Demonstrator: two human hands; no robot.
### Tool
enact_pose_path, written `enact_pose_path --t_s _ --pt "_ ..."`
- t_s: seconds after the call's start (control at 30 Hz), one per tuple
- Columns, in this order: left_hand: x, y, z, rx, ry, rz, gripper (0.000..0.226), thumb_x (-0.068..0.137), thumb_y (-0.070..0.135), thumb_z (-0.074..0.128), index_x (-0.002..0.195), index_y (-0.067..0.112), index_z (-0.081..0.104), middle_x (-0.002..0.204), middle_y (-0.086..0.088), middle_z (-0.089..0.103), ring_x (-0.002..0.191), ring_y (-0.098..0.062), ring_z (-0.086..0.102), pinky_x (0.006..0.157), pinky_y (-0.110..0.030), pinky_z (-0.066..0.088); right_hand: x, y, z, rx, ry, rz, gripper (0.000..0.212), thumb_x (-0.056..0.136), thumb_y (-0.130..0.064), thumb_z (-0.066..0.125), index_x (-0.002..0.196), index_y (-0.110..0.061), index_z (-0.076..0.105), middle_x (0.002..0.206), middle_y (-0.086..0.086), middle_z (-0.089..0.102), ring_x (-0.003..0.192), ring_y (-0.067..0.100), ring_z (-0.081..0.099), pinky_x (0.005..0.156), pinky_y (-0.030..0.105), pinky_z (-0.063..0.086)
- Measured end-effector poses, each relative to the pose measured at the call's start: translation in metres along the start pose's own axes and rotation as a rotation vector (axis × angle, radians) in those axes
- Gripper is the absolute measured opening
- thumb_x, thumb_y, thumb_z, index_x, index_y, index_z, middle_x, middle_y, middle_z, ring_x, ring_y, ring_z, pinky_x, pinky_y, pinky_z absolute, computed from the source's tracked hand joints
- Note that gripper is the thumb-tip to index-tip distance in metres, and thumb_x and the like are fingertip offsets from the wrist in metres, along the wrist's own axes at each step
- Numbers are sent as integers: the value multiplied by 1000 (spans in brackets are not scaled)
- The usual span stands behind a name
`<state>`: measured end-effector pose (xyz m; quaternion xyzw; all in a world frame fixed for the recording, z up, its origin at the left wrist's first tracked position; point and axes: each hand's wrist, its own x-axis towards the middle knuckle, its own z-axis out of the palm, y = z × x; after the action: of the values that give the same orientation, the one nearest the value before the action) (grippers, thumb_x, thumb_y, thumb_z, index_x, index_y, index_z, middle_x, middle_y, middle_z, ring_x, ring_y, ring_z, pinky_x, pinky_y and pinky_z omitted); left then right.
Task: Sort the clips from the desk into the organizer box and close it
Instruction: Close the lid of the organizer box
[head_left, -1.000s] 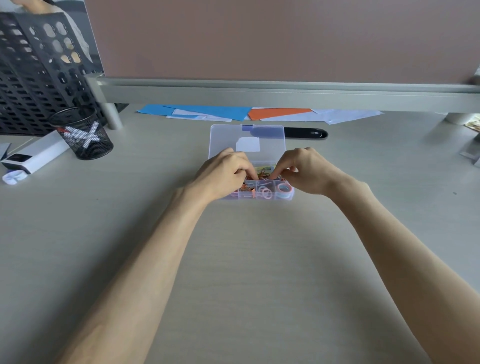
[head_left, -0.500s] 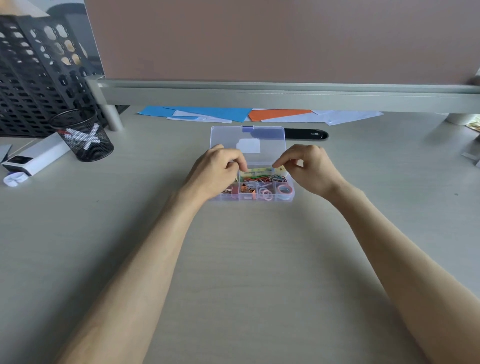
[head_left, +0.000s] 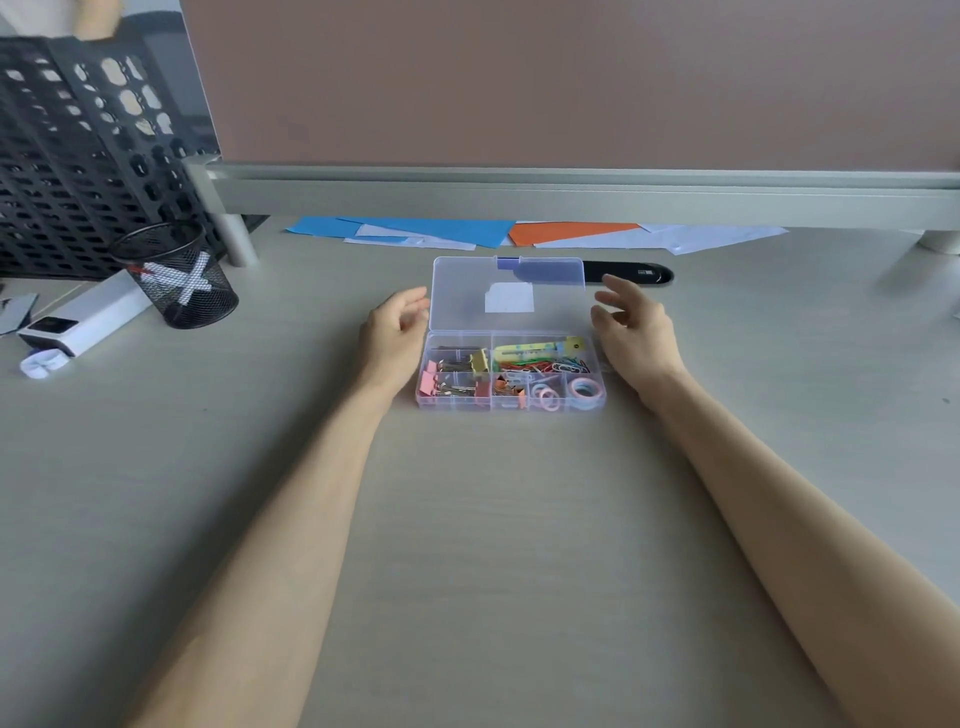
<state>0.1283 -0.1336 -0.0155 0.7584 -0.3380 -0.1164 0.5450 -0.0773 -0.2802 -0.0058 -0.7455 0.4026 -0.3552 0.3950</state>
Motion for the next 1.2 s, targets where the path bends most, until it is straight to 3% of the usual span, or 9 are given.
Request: enact_pose_path --t_s 0.1,0.23,0.37,0.47,0.67,0.83,1.0,1.13,1.2 --pt "5 -1 2 -7 -22 -24 42 93 19 55 134 14 50 120 0 66 113 -14 58 103 -32 42 6 -1 7 -27 -67 -31 44 93 -15 49 136 -19 48 122 3 65 99 18 62 93 34 50" --pt "5 -2 1 -77 -17 -8 44 91 9 57 134 14 50 109 0 70 103 -12 60 95 -27 45 9 4 5 59 -78 -76 43 87 -10 56 128 -23 55 106 -5 69 81 11 62 85 37 55" --pt "2 1 -1 -151 4 21 39 87 -3 55 123 13 60 99 0 69 83 -2 60 81 -15 49 6 4 3 177 -71 -56 49 83 -5 57 128 -22 52 97 -7 70 79 12 60 80 34 54" --pt "-4 3 -5 -194 13 31 33 84 -7 56 108 14 64 95 2 70 84 0 61 75 -12 49 1 3 2 216 -79 -30 37 83 -9 59 116 -24 56 88 -4 70 84 19 63 81 35 52" --pt "-20 5 -12 -224 15 53 21 81 -6 60 90 13 61 90 7 72 83 -5 62 77 -20 48 -16 -11 -8 313 -159 -33 32 78 -2 48 104 -15 62 95 0 69 83 14 57 76 28 47" --pt "-34 2 -15 -167 34 65 28 82 -5 57 78 22 60 87 8 70 82 -7 63 79 -24 48 -41 -17 -21 507 -207 -75 35 75 -30 44 100 -23 66 109 8 68 106 23 60 95 32 43" --pt "-51 2 -21 -135 -26 70 43 84 -7 37 82 24 67 105 10 70 109 -3 62 90 -16 42 -66 -18 -24 237 -236 -199 43 86 -35 32 93 -21 72 110 -4 70 108 10 60 92 24 41" --pt "-67 6 -26 -100 -108 60 36 92 8 39 89 24 71 125 10 62 117 0 53 94 -13 35 -76 -19 -20 10 -192 -192 28 95 -34 46 92 -23 71 97 -14 69 96 5 60 75 2 39" --pt "-74 8 -26 -33 -152 71 28 95 17 44 95 23 71 131 12 55 117 0 50 91 -9 34 -79 -18 -14 -111 -142 -247 19 91 -21 53 90 -19 71 94 -9 69 99 12 61 73 5 38"
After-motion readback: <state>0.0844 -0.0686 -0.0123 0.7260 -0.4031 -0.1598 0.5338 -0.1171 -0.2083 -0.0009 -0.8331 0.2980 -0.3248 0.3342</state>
